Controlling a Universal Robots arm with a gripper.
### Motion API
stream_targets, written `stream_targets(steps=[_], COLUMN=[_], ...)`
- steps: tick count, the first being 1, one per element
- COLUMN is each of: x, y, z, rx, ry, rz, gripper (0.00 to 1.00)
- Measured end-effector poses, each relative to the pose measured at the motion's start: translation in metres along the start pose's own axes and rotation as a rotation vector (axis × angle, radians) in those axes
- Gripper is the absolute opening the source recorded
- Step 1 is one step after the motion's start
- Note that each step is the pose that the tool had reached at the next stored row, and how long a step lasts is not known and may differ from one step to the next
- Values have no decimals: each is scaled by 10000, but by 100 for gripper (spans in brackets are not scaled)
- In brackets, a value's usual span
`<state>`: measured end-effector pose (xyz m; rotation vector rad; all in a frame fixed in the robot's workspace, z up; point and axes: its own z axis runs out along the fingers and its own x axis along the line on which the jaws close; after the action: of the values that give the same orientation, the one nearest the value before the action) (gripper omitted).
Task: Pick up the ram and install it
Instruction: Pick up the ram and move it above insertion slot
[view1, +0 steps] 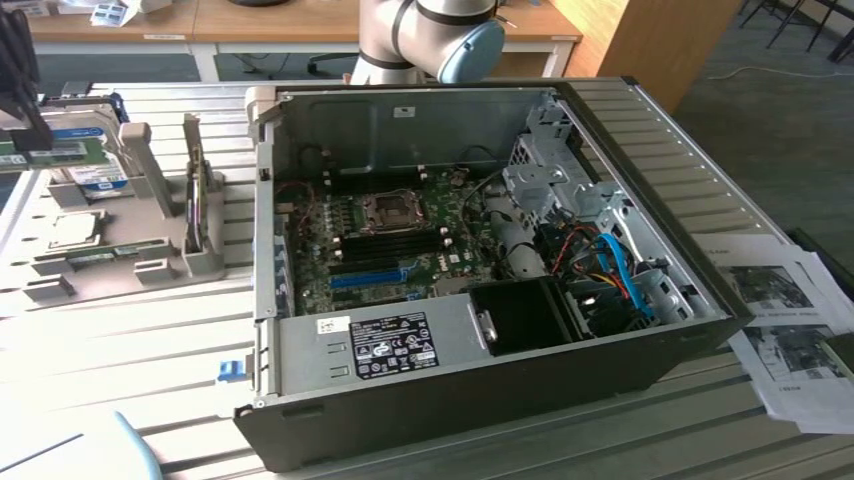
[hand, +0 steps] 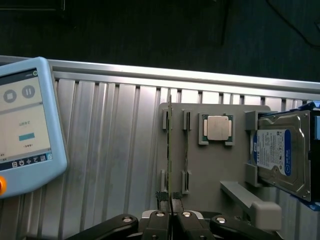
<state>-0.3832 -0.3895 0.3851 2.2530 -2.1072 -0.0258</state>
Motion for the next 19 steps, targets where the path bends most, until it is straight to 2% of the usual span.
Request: stream_targets(steps=[5,12,15,19], x=[2,1,5,11], y=[2,0,-40,-144], z=[-58,-61,-62,-67], rx=[-4,-6,-4,-5], ry=[17,20,20,13], rz=[-1,1,1,0], gripper=[11,11,11,11])
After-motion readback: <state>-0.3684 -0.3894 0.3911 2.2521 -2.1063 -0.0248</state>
